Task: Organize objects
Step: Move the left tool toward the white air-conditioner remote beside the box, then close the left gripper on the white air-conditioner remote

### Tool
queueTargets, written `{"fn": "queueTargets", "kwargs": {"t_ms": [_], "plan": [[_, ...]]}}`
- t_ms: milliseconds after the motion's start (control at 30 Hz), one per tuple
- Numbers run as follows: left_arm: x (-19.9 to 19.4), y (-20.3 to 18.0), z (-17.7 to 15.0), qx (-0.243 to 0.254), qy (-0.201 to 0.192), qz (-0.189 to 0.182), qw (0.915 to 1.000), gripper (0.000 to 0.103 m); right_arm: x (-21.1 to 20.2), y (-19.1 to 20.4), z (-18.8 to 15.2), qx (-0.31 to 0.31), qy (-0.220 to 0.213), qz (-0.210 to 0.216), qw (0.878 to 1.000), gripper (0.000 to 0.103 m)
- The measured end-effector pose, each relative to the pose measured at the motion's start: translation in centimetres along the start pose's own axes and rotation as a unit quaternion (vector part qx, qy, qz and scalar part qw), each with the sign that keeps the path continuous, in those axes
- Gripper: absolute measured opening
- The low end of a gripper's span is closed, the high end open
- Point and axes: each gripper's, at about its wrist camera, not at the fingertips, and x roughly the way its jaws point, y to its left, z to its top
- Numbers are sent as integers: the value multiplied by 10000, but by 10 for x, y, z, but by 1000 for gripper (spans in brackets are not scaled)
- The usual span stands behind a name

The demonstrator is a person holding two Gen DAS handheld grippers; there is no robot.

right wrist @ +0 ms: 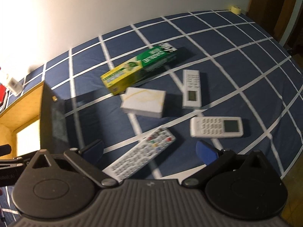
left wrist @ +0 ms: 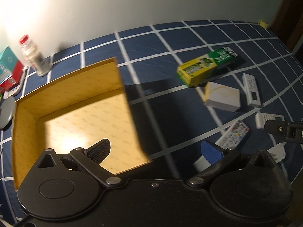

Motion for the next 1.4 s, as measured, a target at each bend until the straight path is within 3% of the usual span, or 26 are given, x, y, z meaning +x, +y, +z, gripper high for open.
{"fn": "queueTargets", "kwargs": {"t_ms": [433,733,1400], "plan": [[53,-114,29,181,316,-271,9990,103,33,-115,37,240,242,-158,9993,103],[91,-186,30,383,648,-489,9960,103,63,-178,48,561,686,-136,9960,103],[166,-256,34,609,1400,-878,9844,103,140,-216,56,805,1437,315,9858,100]]}}
